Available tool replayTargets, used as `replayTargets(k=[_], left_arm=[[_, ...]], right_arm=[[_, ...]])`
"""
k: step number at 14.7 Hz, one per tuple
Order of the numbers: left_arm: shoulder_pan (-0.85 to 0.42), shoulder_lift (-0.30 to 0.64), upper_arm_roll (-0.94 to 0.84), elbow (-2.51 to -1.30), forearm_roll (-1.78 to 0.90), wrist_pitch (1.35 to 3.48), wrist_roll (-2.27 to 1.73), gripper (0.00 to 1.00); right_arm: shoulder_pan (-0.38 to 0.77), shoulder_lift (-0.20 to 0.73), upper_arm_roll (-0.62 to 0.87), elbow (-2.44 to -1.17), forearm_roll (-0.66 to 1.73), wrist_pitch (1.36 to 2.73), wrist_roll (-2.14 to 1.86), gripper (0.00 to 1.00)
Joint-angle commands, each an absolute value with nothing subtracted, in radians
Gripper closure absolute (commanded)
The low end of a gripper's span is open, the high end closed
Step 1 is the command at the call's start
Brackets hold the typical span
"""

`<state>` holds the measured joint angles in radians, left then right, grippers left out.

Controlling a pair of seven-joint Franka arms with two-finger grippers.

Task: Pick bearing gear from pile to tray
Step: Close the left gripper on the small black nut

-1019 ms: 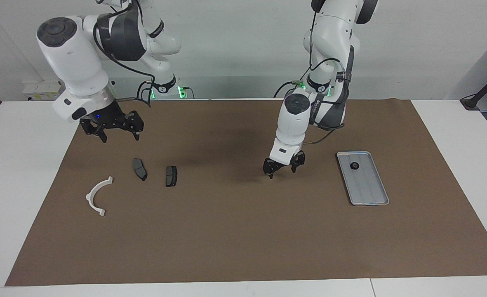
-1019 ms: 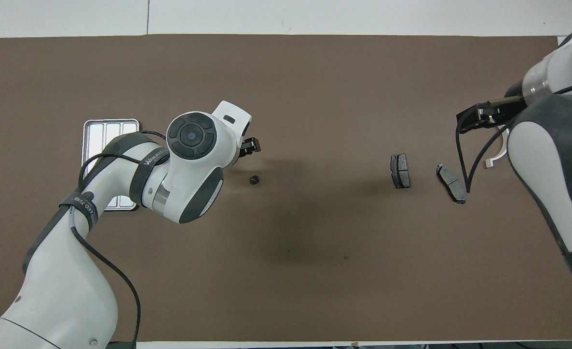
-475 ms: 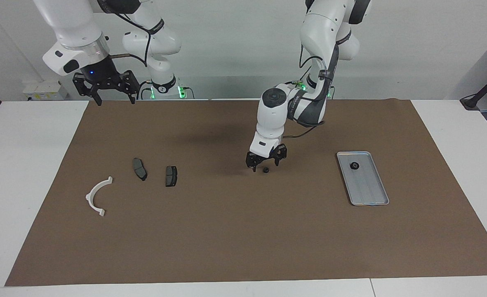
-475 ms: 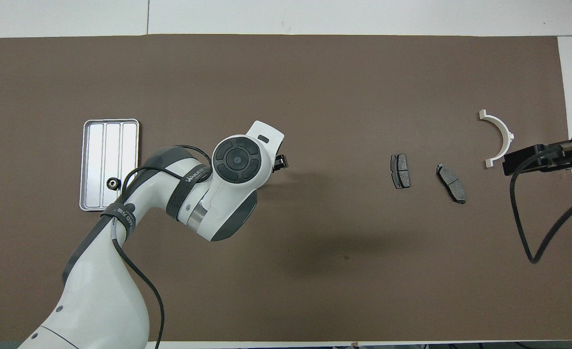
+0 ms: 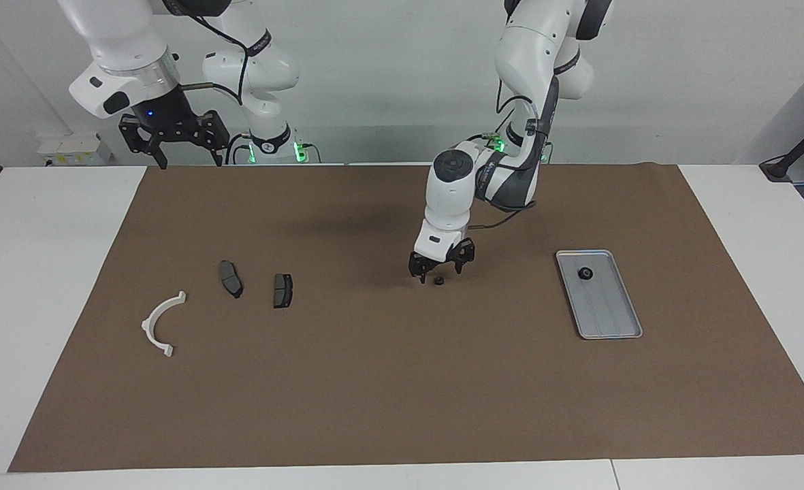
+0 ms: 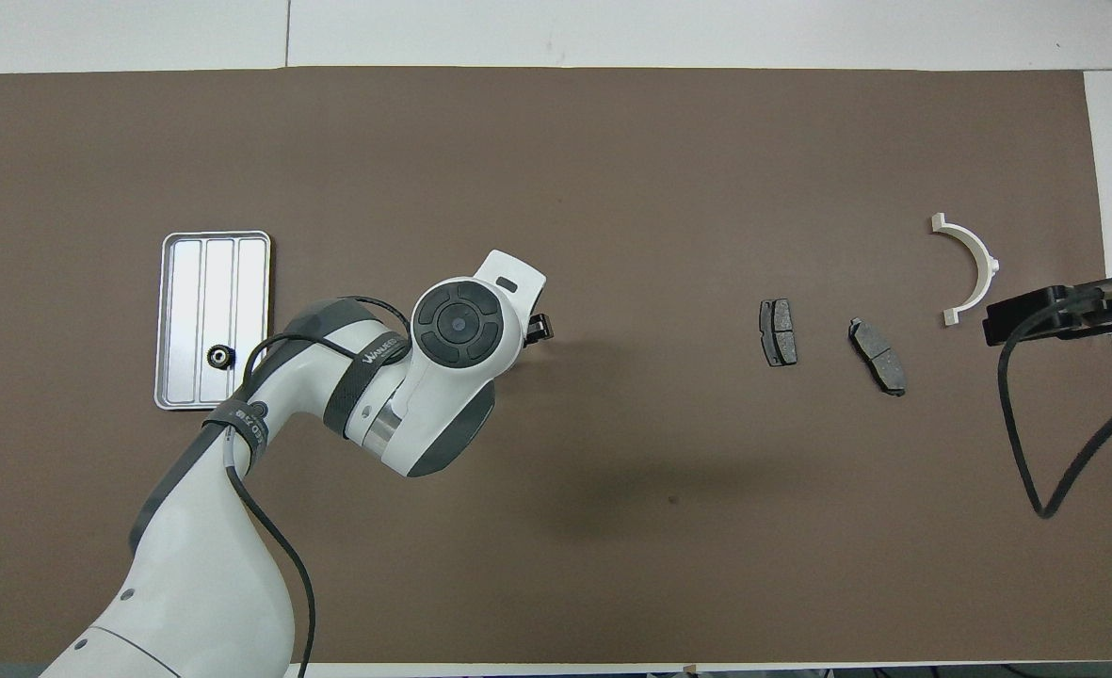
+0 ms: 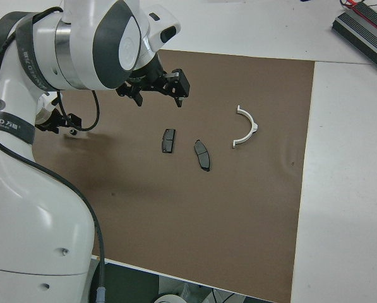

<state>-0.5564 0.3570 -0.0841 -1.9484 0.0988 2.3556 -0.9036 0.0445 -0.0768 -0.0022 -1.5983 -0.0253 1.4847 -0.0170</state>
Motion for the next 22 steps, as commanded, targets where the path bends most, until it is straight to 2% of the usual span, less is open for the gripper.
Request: replayTargets(k=[1, 3, 8, 10, 14, 16, 17, 19, 22], left_arm=[[-0.571, 0.337, -0.072, -1.988, 0.123, 2.385, -0.927, 0.04], [-0.575, 0.337, -0.072, -1.988, 0.124, 2.385, -0.936, 0.05], [-0.575, 0.339, -0.072, -1.991, 0.124, 2.404, -0.936, 0.17], [-0.574, 0.339, -0.072, -1.991, 0.123, 2.407, -0.934, 0.27], [-0.568, 0.339, -0.071, -1.99, 0.124, 2.413, -0.931, 0.39], [-0.565, 0.339, -0.071, -1.99, 0.136, 2.414, -0.931, 0.52], [-0.563, 0.339, -0.071, -1.99, 0.137, 2.416, -0.93, 0.65], [-0.558, 0.339, -0.071, -1.988, 0.137, 2.418, -0.927, 1.0], [-0.557, 0.341, -0.068, -1.979, 0.146, 2.415, -0.923, 1.0]], right_arm=[[0.035, -0.083, -0.002, -1.608, -0.032, 1.509, -0.029, 0.0], [0.034, -0.083, -0.002, -1.608, -0.032, 1.508, -0.031, 0.0], [0.035, -0.081, -0.002, -1.608, -0.031, 1.506, -0.031, 0.0], [0.034, -0.081, 0.0, -1.609, -0.031, 1.506, -0.031, 0.0], [0.032, -0.08, 0.002, -1.608, -0.025, 1.506, -0.032, 0.0], [0.032, -0.08, 0.002, -1.608, -0.021, 1.505, -0.031, 0.0], [0.032, -0.08, 0.002, -1.608, -0.021, 1.505, -0.032, 0.0], [0.029, -0.08, 0.003, -1.608, -0.021, 1.505, -0.032, 0.0], [0.029, -0.081, 0.003, -1.608, -0.02, 1.505, -0.032, 0.0]])
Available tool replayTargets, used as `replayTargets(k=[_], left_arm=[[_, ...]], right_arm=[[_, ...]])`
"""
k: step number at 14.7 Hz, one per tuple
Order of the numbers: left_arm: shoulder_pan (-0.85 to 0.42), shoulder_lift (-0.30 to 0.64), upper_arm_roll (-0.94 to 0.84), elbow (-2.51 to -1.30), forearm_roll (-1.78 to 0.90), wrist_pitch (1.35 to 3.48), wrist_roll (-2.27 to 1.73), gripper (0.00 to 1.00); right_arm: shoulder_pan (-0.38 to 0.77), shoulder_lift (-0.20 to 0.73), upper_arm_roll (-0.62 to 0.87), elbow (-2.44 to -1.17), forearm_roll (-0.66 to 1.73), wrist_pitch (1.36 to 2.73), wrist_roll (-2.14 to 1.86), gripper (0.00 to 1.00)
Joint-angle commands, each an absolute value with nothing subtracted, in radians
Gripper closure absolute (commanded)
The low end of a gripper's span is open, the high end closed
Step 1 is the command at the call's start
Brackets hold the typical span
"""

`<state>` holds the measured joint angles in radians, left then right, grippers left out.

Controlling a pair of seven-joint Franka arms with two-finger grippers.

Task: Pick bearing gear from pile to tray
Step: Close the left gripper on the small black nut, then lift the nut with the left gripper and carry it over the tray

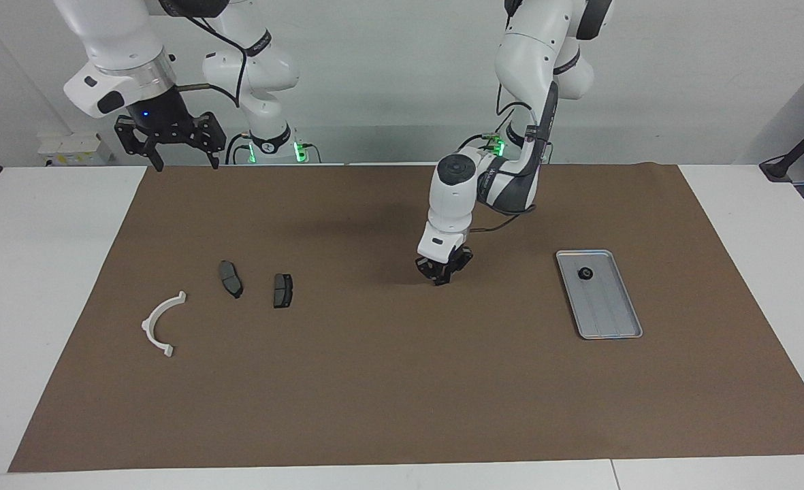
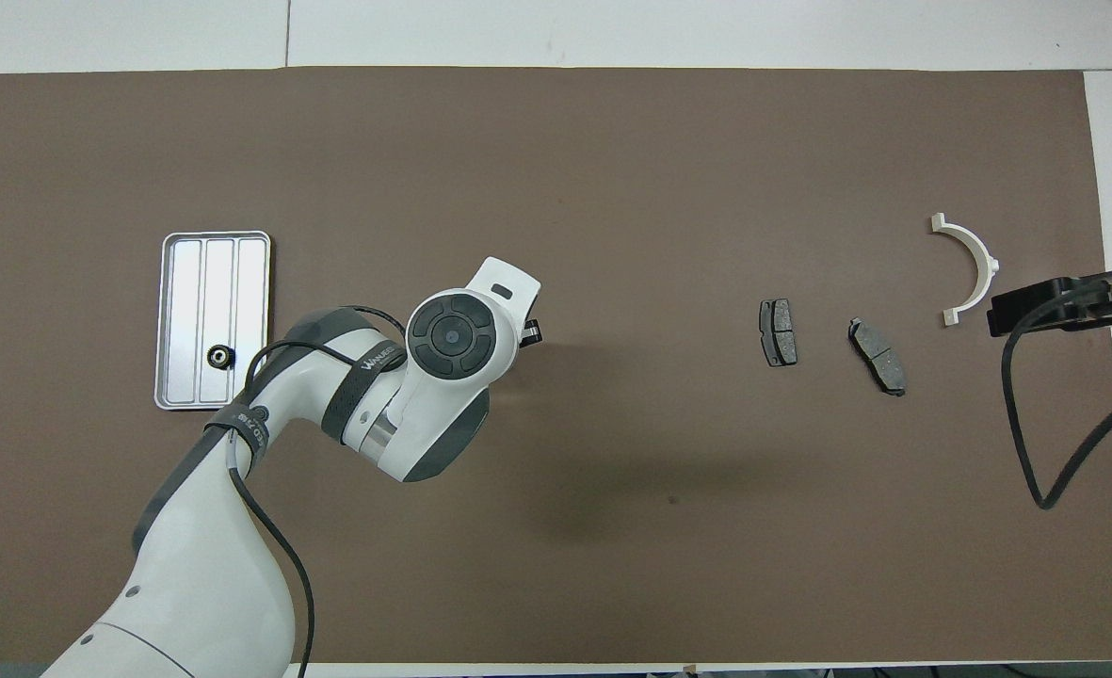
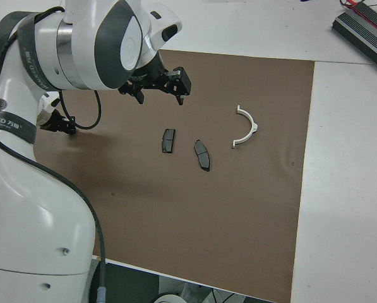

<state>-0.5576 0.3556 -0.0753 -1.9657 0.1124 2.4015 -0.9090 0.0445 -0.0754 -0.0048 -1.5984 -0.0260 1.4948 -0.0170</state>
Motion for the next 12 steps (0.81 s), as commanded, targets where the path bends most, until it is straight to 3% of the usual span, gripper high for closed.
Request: replayTargets(k=[1, 6, 9, 12], left_arm=[[-0.554, 0.341, -0.067, -1.971, 0.159, 2.405, -0.922, 1.0], [-0.454, 0.278, -0.071, -1.789, 0.186, 2.142, -0.755, 1.0], [-0.341, 0.258, -0.074, -1.643, 0.179, 1.981, -0.593, 1.0], [-0.206, 0.23, -0.069, -1.58, 0.134, 1.892, -0.375, 1.0]], right_arm=[[0.031, -0.081, 0.003, -1.608, -0.02, 1.505, -0.032, 0.0], [0.031, -0.084, 0.003, -1.608, -0.02, 1.505, -0.032, 0.0], [0.031, -0.086, 0.003, -1.608, -0.018, 1.505, -0.032, 0.0], [0.029, -0.087, 0.003, -1.608, -0.018, 1.506, -0.032, 0.0]])
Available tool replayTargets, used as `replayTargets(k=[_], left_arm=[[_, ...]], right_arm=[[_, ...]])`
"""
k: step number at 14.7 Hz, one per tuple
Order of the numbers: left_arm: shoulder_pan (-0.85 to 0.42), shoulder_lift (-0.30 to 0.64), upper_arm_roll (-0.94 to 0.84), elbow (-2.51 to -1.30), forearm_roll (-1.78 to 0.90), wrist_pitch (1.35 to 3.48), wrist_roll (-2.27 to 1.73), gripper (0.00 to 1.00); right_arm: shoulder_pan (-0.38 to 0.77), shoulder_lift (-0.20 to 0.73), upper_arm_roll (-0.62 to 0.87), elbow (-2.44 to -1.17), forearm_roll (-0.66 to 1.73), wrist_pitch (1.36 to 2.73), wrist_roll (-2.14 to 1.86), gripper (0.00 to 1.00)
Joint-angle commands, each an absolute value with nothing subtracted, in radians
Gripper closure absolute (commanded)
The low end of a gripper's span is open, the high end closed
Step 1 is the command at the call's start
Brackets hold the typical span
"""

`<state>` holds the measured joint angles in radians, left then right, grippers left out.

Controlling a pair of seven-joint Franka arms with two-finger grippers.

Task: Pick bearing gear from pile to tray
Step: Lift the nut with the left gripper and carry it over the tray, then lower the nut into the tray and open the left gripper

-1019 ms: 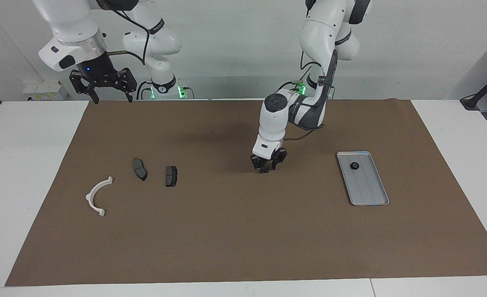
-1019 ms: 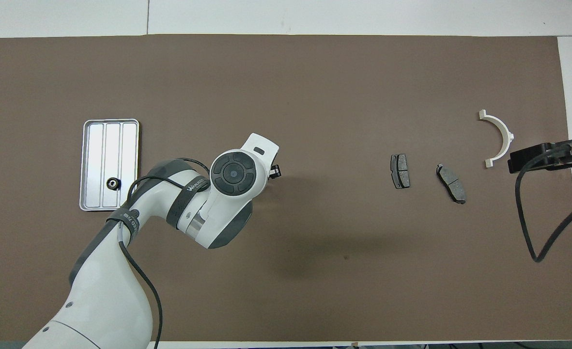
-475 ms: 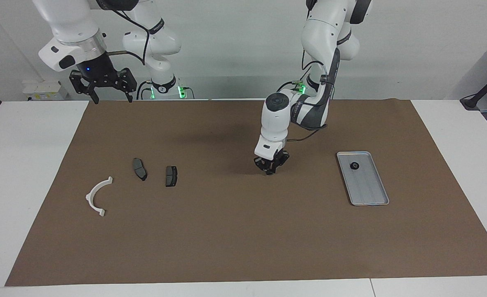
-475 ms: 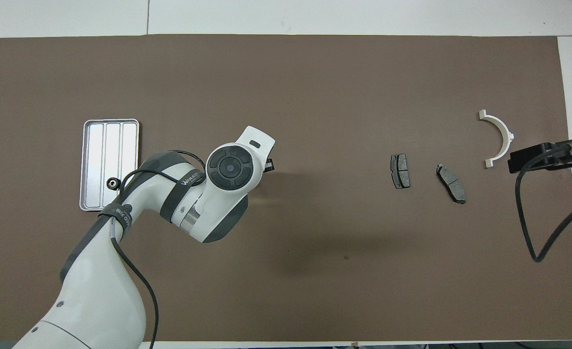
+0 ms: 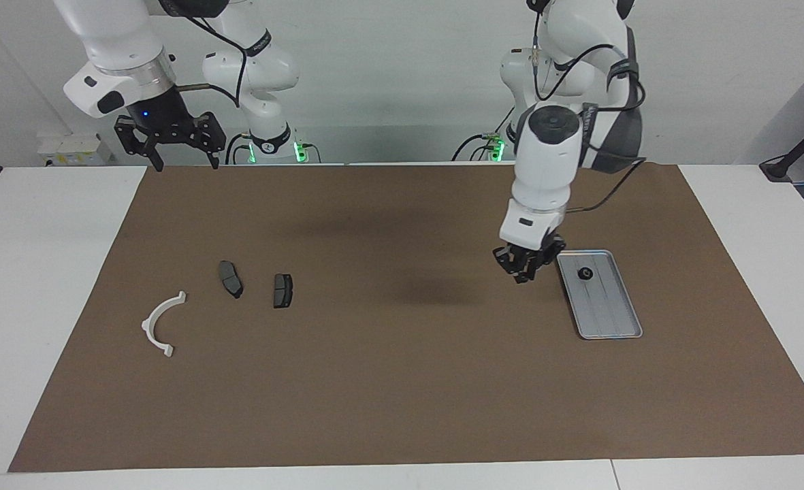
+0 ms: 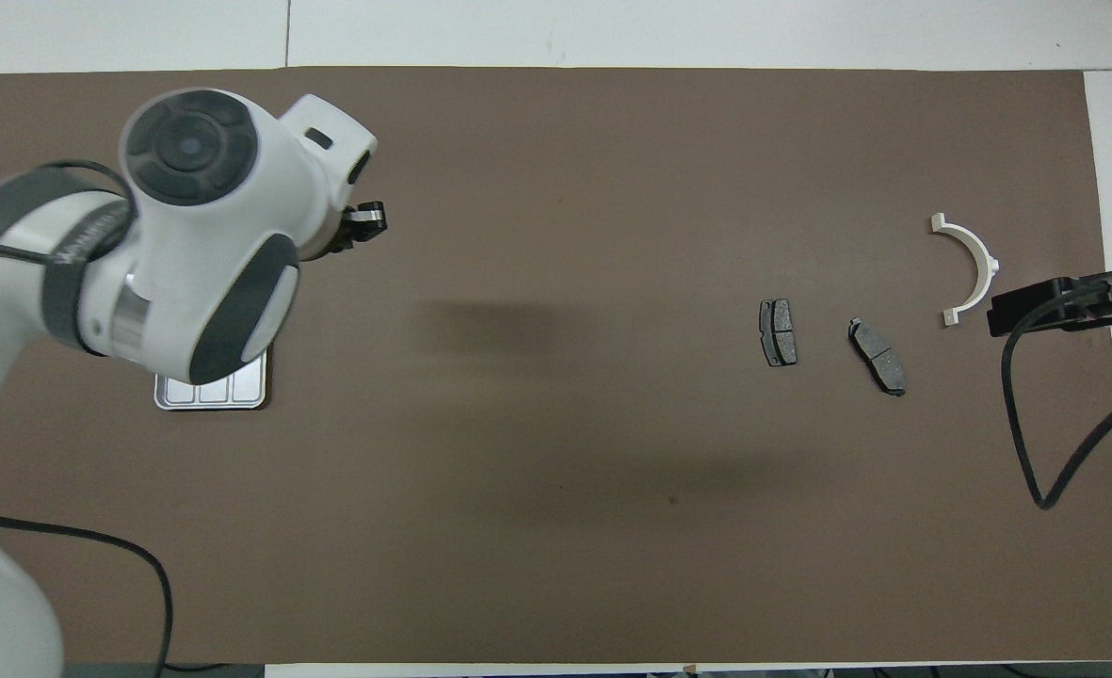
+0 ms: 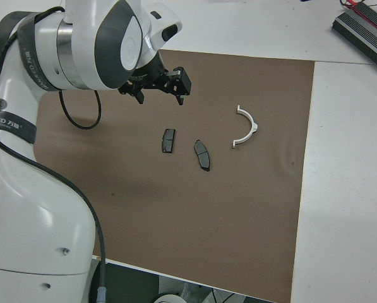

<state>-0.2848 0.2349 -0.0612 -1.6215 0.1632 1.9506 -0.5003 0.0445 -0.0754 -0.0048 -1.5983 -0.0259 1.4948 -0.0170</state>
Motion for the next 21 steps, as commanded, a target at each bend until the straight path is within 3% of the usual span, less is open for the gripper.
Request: replayTargets(k=[1, 5, 7, 12, 13, 14, 17, 21], left_arm=[[-0.155, 0.226, -0.061, -1.578, 0.127, 1.878, -0.288, 1.0], [0.062, 0.177, -0.061, -1.588, 0.097, 1.839, 0.082, 1.0], [0.126, 0.149, -0.057, -1.652, 0.084, 1.876, 0.179, 1.0], [0.086, 0.084, -0.063, -1.989, 0.067, 2.251, 0.06, 1.0], [0.06, 0.087, -0.061, -2.023, 0.067, 2.299, 0.019, 1.0], [-0.021, 0.169, -0.06, -2.114, 0.067, 2.495, -0.121, 1.0], [-0.049, 0.241, -0.06, -2.115, 0.067, 2.566, -0.182, 1.0], [-0.037, 0.239, -0.058, -2.117, 0.069, 2.559, -0.169, 1.0]], right_arm=[[0.031, -0.089, 0.002, -1.608, -0.018, 1.505, -0.032, 0.0], [0.037, -0.091, 0.003, -1.609, -0.015, 1.506, -0.032, 0.0], [0.037, -0.091, 0.003, -1.609, -0.015, 1.505, -0.032, 0.0], [0.037, -0.091, 0.003, -1.609, -0.015, 1.502, -0.032, 0.0], [0.037, -0.091, 0.003, -1.609, -0.015, 1.502, -0.032, 0.0], [0.038, -0.092, 0.005, -1.608, -0.014, 1.502, -0.032, 0.0], [0.038, -0.092, 0.005, -1.609, -0.014, 1.502, -0.032, 0.0], [0.038, -0.098, 0.005, -1.608, -0.014, 1.502, -0.032, 0.0]])
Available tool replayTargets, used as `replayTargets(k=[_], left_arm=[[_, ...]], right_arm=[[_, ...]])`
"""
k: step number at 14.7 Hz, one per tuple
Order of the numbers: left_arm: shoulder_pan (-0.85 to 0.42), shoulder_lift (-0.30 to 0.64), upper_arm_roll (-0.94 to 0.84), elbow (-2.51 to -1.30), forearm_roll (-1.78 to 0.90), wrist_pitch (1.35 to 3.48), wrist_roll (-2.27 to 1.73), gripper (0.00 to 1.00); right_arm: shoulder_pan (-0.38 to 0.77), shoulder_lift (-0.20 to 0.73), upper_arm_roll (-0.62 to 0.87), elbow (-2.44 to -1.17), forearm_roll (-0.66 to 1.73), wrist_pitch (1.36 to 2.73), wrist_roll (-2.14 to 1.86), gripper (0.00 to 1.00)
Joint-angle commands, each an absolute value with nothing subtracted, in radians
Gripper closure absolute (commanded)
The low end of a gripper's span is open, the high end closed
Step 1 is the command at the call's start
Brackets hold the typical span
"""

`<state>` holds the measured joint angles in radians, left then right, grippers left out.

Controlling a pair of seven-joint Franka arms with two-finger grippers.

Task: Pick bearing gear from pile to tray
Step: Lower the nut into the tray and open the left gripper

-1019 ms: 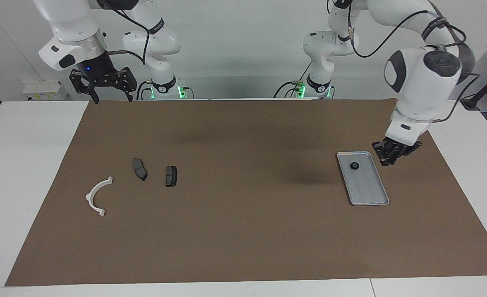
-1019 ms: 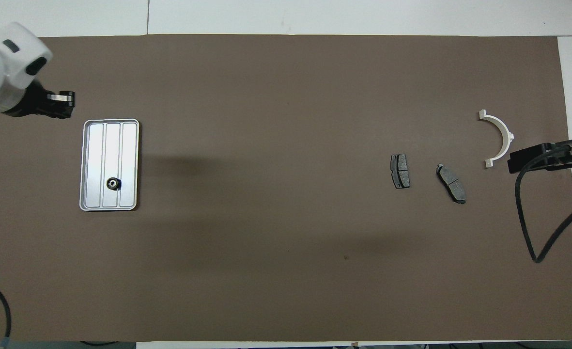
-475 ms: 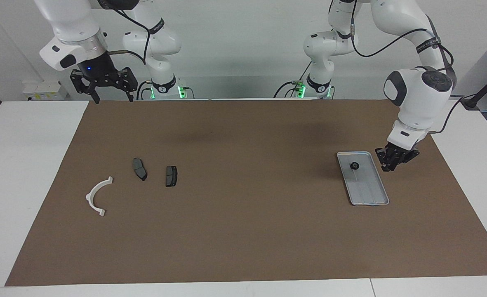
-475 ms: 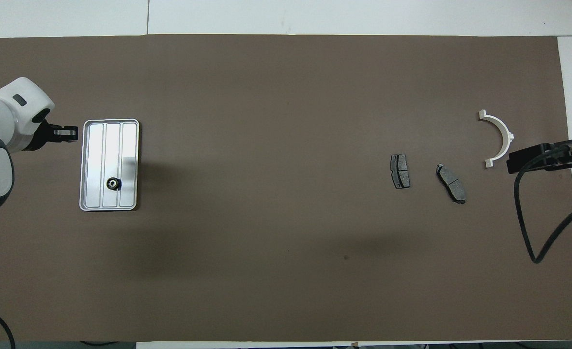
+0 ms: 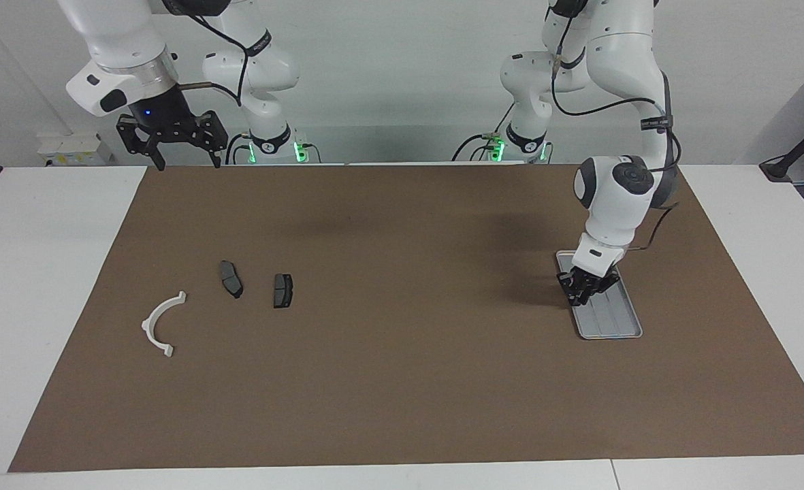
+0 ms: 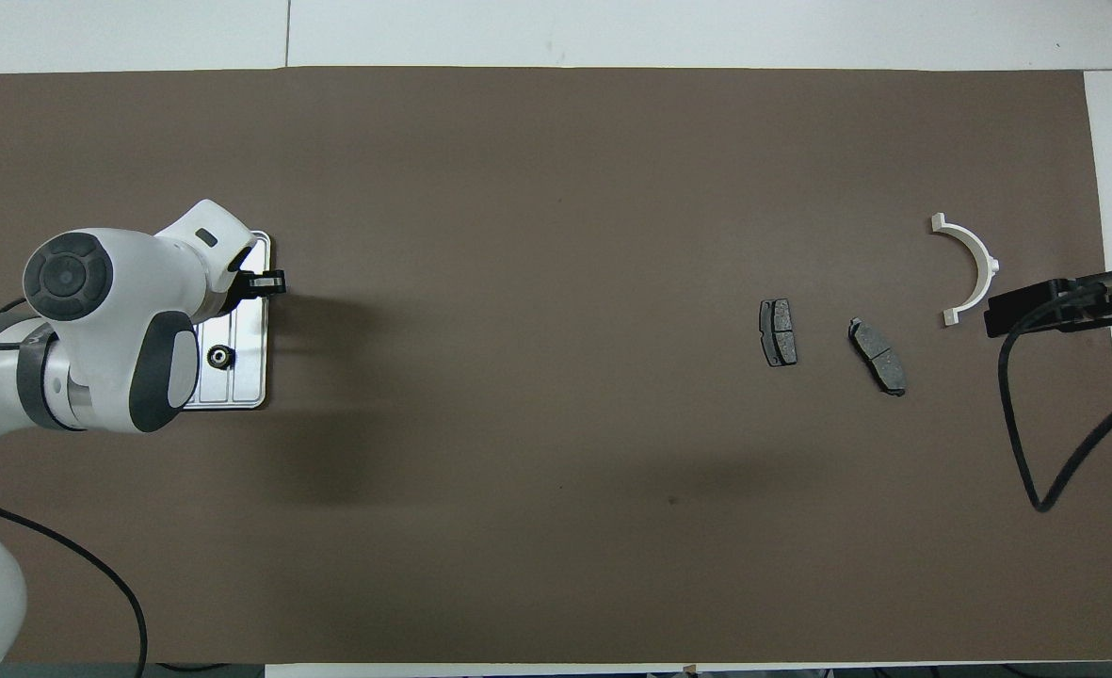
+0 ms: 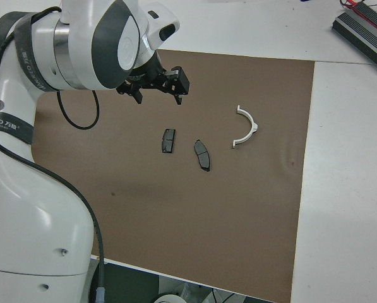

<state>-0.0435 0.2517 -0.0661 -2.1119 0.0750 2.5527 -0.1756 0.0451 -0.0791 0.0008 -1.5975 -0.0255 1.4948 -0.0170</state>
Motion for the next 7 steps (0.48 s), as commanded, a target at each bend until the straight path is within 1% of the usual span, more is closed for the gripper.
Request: replayTargets(k=[1, 7], left_arm=[[-0.034, 0.239, -0.058, -2.117, 0.069, 2.557, -0.161, 1.0], [-0.002, 0.236, -0.058, -2.117, 0.069, 2.553, -0.12, 1.0]], right_arm=[[0.038, -0.098, 0.005, -1.608, -0.014, 1.502, -0.032, 0.0], [0.038, -0.098, 0.005, -1.608, -0.014, 1.5, -0.034, 0.0]])
